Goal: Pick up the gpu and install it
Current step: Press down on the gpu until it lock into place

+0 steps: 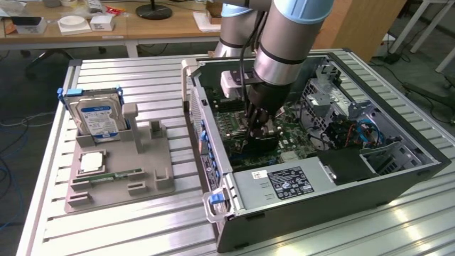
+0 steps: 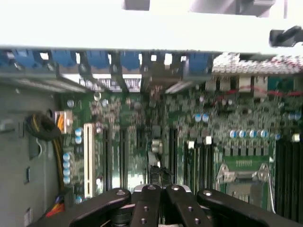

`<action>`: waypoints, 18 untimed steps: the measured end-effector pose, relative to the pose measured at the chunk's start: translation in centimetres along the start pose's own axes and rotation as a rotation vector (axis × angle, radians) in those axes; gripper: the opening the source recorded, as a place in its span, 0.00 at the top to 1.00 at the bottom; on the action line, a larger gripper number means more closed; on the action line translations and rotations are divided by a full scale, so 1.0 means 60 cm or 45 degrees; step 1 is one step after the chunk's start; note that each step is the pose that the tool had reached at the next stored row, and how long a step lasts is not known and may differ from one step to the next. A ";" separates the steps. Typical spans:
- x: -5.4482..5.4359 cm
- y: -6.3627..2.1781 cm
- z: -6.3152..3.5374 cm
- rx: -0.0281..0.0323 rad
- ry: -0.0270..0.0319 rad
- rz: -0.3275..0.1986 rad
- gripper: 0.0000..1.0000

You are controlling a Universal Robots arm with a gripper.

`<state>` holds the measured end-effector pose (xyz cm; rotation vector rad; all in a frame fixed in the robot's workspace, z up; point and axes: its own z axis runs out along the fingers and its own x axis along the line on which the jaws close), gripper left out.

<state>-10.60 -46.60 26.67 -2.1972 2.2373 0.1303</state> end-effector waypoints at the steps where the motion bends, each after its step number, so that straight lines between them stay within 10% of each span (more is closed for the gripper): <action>1: 0.000 -0.001 -0.001 -0.0228 0.0002 0.001 0.90; 7: 0.000 -0.006 -0.006 -0.1449 0.0022 0.009 0.90; 18: -0.003 -0.011 -0.007 -0.3984 0.0066 0.024 0.90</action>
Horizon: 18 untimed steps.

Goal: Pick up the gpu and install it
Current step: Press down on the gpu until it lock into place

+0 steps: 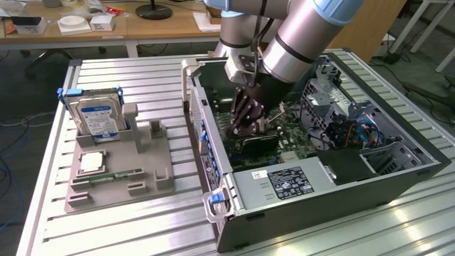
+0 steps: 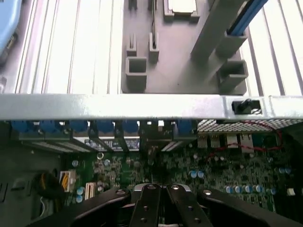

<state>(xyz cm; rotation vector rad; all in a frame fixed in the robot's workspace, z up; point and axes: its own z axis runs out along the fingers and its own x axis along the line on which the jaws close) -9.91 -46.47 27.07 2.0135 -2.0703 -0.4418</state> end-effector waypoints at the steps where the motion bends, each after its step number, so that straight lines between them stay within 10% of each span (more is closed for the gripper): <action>1: 0.000 0.000 0.000 -0.0243 0.0004 0.002 0.90; 6: -0.001 -0.001 0.000 -0.1328 0.0022 0.008 0.90; 18: -0.001 0.002 0.006 -0.1523 0.0020 0.009 0.90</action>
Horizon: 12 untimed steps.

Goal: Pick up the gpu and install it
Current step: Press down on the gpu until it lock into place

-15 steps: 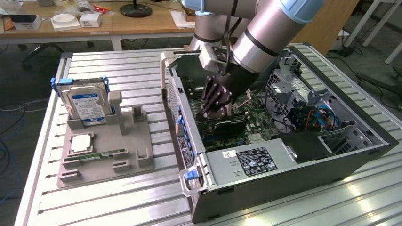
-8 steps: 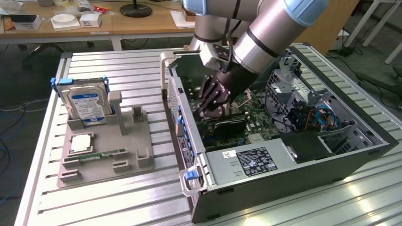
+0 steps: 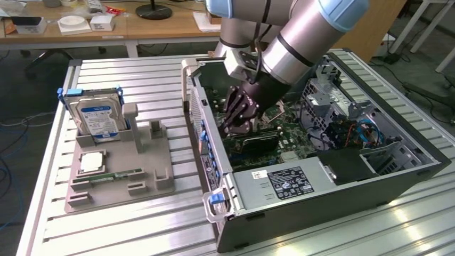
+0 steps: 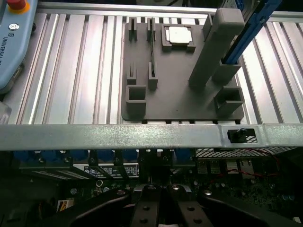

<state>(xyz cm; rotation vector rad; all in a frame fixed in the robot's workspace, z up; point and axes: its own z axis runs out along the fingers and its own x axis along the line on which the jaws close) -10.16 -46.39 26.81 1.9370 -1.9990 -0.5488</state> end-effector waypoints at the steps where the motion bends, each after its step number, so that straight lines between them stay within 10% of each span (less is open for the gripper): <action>1: 0.000 -0.003 -0.001 -0.0075 -0.0006 0.001 0.90; 5: -0.001 -0.023 -0.012 -0.0446 0.0000 0.003 0.90; 7: -0.001 -0.025 -0.014 -0.0463 0.0002 0.003 0.90; 8: -0.001 -0.025 -0.013 -0.0444 -0.0002 0.003 0.90; 12: -0.002 -0.019 -0.010 0.0046 -0.0004 -0.001 0.90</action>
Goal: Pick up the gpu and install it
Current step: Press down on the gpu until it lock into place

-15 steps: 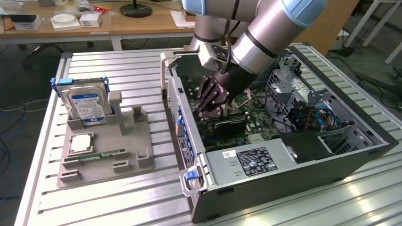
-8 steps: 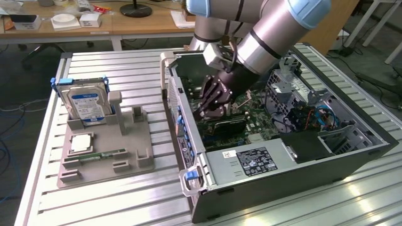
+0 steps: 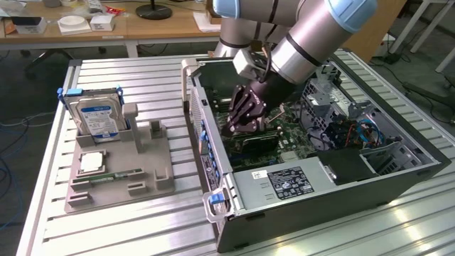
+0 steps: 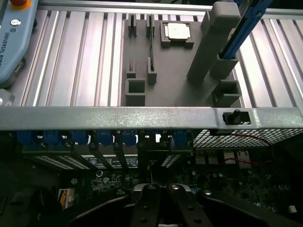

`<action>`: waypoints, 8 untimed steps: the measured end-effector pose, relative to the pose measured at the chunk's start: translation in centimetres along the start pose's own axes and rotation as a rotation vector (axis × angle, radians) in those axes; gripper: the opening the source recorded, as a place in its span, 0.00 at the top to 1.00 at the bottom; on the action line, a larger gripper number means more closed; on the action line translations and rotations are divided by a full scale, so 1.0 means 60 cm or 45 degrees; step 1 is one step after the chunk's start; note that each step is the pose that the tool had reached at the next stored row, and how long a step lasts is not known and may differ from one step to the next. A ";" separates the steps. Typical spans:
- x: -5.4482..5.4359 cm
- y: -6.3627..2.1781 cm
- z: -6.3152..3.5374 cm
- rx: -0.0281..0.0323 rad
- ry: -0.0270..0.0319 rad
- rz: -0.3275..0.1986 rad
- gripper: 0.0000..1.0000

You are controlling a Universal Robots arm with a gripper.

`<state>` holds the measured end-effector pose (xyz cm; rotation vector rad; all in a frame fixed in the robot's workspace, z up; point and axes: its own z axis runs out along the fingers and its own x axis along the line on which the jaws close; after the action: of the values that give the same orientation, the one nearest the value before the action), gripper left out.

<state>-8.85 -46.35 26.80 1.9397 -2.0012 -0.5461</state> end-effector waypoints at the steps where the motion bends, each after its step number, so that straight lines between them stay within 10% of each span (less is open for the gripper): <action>1: 0.000 0.002 0.001 0.0146 0.0002 -0.001 0.90; 8: -0.003 0.015 0.009 0.0944 0.0104 0.000 0.90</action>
<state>-9.87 -46.11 26.77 1.9810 -2.0439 -0.4695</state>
